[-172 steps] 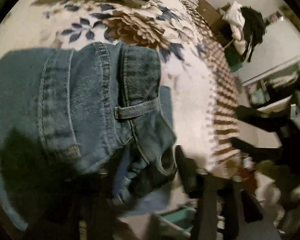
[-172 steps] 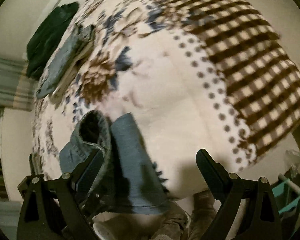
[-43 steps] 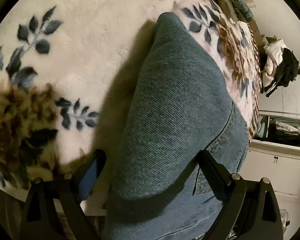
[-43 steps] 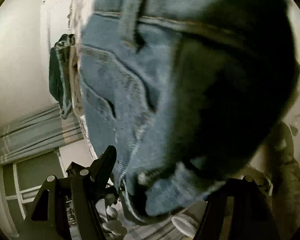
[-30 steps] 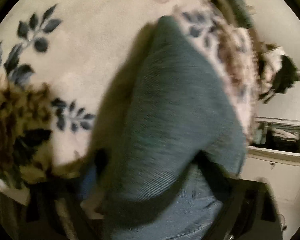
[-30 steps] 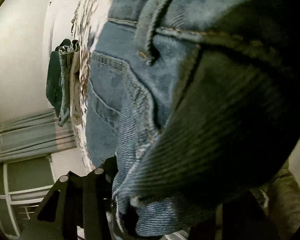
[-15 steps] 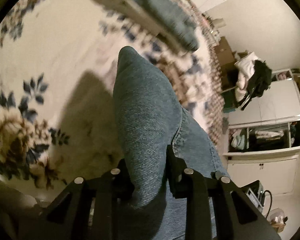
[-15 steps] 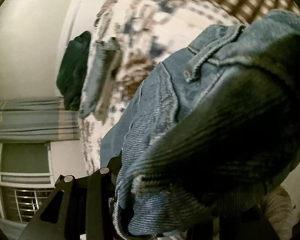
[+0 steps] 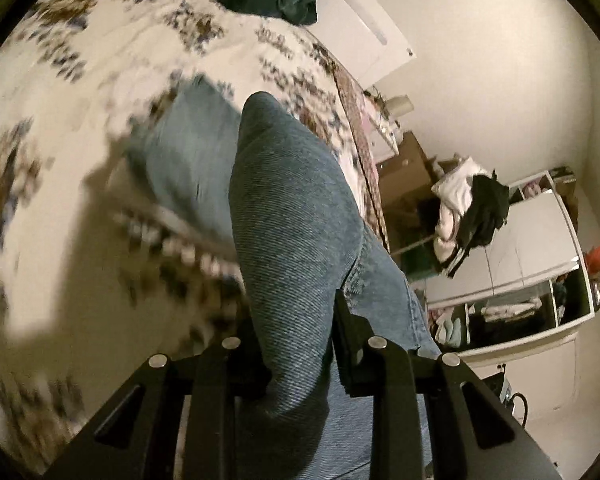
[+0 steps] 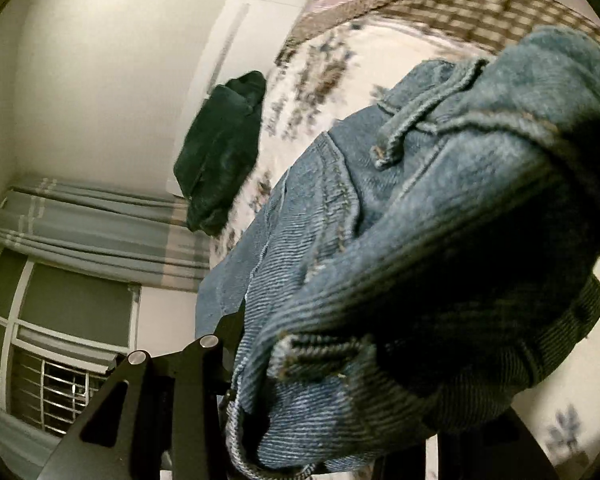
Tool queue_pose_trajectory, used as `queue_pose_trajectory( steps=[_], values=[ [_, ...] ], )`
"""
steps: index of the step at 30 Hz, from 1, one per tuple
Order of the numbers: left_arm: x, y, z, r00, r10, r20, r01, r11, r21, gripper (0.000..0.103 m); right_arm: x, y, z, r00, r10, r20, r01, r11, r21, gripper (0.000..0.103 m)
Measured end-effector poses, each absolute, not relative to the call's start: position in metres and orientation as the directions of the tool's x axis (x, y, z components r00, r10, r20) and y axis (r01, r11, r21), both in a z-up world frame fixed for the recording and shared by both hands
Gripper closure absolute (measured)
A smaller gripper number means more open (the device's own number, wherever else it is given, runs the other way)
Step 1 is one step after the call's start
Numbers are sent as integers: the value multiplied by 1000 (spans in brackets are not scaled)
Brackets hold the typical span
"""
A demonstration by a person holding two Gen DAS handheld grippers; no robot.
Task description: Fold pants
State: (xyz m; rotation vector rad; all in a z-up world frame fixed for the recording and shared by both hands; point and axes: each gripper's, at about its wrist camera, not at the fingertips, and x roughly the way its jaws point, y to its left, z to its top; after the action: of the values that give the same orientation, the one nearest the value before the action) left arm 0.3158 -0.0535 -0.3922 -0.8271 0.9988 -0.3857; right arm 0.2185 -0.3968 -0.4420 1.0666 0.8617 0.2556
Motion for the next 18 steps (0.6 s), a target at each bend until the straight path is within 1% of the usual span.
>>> queue_pose_trajectory(
  steps=[3,6,8,11,14,16,18],
  values=[
    [377,-39,-402,515,-623,-589,-67,656,-752,81,278,-379,-448,667,569,-482,192,494,848,62],
    [428,-22,-418,509,-622,-596,-59,665,-744,81,340,-365,-464,675,566,-473,184,491,851,62],
    [459,-12,-432,501,-619,-605,-58,673,-737,80,367,-361,-479,679,562,-472,183,493,851,62],
    [502,-4,-461,473,-605,-641,-54,706,-706,81,399,-361,-506,677,554,-485,197,498,844,62],
    [521,-2,-489,429,-584,-689,-62,741,-668,80,399,-358,-539,656,546,-520,234,508,829,62],
    [523,1,-508,401,-573,-715,-69,759,-647,80,399,-356,-560,628,545,-555,271,516,813,59],
    [519,5,-519,394,-573,-719,-76,759,-647,80,392,-360,-578,586,563,-582,309,509,803,46]
  ],
)
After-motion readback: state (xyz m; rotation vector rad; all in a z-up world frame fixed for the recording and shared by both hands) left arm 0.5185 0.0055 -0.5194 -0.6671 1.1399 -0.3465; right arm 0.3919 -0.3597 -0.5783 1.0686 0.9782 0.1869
